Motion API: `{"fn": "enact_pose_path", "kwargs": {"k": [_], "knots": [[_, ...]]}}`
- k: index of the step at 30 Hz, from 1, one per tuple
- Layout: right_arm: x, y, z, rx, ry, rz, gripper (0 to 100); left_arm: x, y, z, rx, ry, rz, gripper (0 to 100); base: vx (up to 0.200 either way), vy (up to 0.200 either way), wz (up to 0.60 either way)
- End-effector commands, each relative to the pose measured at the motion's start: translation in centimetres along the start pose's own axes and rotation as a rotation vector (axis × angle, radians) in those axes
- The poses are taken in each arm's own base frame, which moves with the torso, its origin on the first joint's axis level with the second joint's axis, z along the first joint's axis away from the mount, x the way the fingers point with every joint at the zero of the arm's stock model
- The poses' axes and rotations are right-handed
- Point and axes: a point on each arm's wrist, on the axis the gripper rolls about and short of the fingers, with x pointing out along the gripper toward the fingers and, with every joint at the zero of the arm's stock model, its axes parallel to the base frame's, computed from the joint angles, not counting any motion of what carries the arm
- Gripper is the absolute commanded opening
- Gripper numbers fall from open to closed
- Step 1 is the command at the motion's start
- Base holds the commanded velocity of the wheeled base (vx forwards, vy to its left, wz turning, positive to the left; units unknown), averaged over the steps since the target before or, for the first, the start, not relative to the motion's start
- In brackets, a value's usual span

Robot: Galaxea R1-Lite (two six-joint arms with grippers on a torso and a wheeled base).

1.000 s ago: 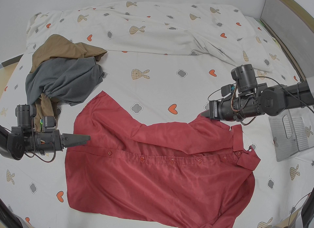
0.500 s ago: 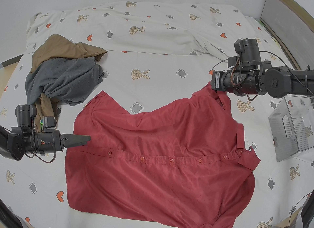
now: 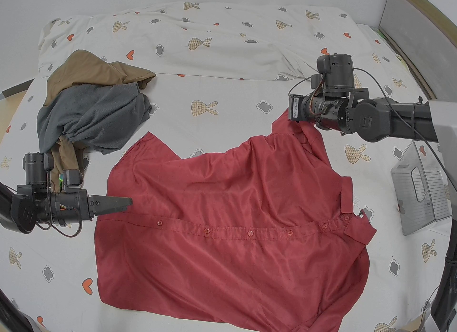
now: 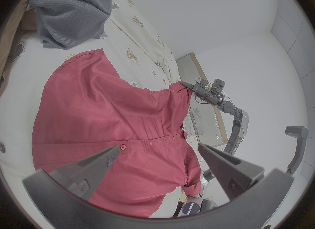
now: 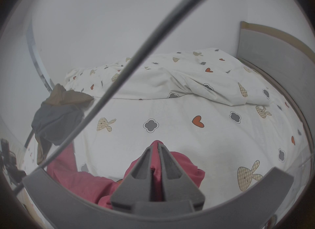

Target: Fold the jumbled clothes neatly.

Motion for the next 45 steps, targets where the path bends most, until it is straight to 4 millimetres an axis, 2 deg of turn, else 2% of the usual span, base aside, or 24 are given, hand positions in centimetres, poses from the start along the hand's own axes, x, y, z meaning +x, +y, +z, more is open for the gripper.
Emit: {"fn": "enact_pose_path", "kwargs": {"k": [1,3,4,8,17,20,23,25,28,34,40,41,45], "knots": [[1.5,-0.2,-1.3,-0.058,0.022,-0.012,0,0.0,0.1,0.0,-0.003,0.001,0.0,100,0.0,0.0,0.0],[1.7,-0.3,-1.4,-0.114,0.015,-0.016,0,0.0,0.1,0.0,-0.003,0.001,0.0,100,0.0,0.0,0.0],[1.7,-0.4,-1.3,-0.124,0.01,-0.019,100,0.0,0.1,0.0,-0.003,0.001,0.0,100,0.0,0.0,0.0],[2.5,-0.1,-1.7,-0.149,-0.031,-0.049,100,0.1,0.2,-0.1,-0.006,0.002,0.0,100,0.0,0.0,0.0],[2.6,-0.4,-1.6,-0.144,-0.038,-0.082,100,0.1,0.3,-0.1,-0.004,0.002,0.0,100,0.0,0.0,0.0],[2.7,-1.3,-1.4,-0.136,-0.036,-0.101,100,0.1,0.4,-0.1,-0.006,0.002,0.0,100,0.0,0.0,0.0],[3.1,-4.1,-1.6,-0.118,-0.008,-0.15,100,0.2,0.4,-0.2,-0.01,0.004,0.001,100,0.0,0.0,0.0],[2.5,-5.3,-1.7,-0.106,0.011,-0.165,100,0.3,0.4,-0.2,-0.009,0.006,-0.001,100,0.0,0.0,0.0],[1.9,-6.4,-3.0,-0.085,0.084,-0.138,100,0.3,0.4,-0.2,-0.009,0.007,-0.002,100,0.0,0.0,0.0],[1.6,-7.2,-3.8,0.02,0.155,-0.102,100,0.4,0.3,-0.3,-0.008,0.012,-0.007,100,0.0,0.0,0.0],[1.4,-7.1,-3.5,0.056,0.14,-0.101,100,0.5,0.3,-0.3,-0.002,0.01,-0.008,100,0.0,0.0,0.0],[1.4,-7.1,-3.4,0.057,0.137,-0.1,0,0.5,0.3,-0.3,-0.002,0.01,-0.008,100,0.0,0.0,0.0],[1.6,-7.6,-3.2,0.063,0.126,-0.115,0,0.4,0.2,-0.3,-0.001,0.01,-0.008,100,0.0,0.0,0.0]]}}
